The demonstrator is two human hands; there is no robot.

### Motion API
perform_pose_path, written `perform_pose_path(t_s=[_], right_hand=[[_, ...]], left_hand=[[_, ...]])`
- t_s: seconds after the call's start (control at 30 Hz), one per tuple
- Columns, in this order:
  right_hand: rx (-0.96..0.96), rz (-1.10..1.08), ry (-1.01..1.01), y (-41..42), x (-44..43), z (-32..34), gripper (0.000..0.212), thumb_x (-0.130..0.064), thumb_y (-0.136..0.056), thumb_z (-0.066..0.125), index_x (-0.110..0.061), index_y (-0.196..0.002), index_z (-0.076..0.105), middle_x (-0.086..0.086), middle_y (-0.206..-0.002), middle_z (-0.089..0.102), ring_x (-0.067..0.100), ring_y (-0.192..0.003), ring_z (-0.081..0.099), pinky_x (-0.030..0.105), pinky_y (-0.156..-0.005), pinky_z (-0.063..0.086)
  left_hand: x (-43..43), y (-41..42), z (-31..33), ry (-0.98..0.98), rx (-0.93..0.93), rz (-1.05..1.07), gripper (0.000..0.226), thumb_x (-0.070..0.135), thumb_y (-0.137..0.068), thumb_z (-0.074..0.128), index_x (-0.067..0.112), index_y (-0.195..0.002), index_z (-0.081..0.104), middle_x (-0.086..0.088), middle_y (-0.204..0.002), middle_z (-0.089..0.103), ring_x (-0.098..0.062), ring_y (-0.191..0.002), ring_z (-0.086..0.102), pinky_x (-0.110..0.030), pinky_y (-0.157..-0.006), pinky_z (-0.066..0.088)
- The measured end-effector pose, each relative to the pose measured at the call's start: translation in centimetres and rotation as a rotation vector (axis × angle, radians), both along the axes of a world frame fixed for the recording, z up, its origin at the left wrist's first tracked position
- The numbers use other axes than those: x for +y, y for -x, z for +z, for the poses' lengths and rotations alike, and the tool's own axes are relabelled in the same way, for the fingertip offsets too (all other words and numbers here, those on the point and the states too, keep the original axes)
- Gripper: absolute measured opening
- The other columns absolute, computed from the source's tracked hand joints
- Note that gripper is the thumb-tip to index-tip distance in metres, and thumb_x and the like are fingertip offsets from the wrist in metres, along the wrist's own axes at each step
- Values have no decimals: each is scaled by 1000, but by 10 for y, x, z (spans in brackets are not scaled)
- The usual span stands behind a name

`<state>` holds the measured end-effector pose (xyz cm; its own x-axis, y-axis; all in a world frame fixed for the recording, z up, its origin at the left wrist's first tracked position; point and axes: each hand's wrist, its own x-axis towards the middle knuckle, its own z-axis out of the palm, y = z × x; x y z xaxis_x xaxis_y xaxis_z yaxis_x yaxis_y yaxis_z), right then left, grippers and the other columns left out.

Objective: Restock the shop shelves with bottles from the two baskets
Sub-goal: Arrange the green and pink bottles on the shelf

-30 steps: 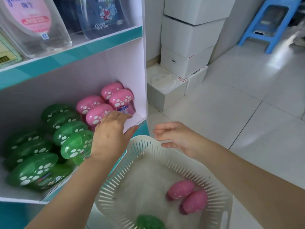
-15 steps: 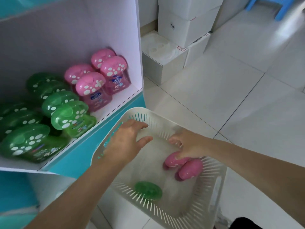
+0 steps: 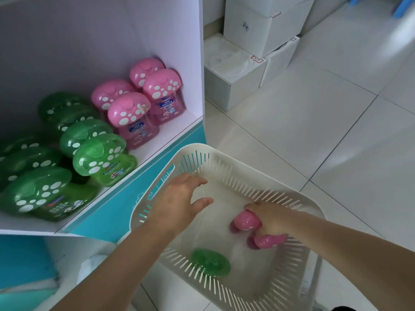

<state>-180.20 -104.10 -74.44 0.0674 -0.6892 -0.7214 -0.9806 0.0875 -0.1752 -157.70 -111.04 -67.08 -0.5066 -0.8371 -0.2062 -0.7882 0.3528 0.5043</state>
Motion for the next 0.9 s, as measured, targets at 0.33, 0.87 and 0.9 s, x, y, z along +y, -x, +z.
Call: perform_pose_path(t_s=[0.33, 0.87, 0.9], right_hand=[[51, 198, -10, -11, -12, 1, 58, -28, -86, 59, -18, -138, 35, 10, -124, 48, 28, -110, 51, 36, -90, 44], [-527, -18, 444, -67, -88, 123, 56, -34, -80, 71, -21, -129, 47, -13, -113, 55, 7, -99, 54, 9, -79, 43], [-531, -9, 472, -69, -91, 125, 55, -34, -80, 71, -20, -129, 48, -10, -116, 57, 9, -100, 55, 15, -83, 44]], left_hand=[[-1, -1, 5, -31, -14, 4, 47, 46, -84, 60, 32, -128, 49, 11, -128, 49, -9, -118, 46, -25, -102, 38], [-17, 1, 17, 73, 205, 174, 76, 41, -69, 78, 28, -134, 40, 4, -126, 50, -17, -111, 52, -34, -92, 46], [-19, 0, 18, 90, 233, 192, 73, 38, -72, 77, 26, -134, 41, 3, -126, 50, -17, -111, 51, -33, -93, 45]])
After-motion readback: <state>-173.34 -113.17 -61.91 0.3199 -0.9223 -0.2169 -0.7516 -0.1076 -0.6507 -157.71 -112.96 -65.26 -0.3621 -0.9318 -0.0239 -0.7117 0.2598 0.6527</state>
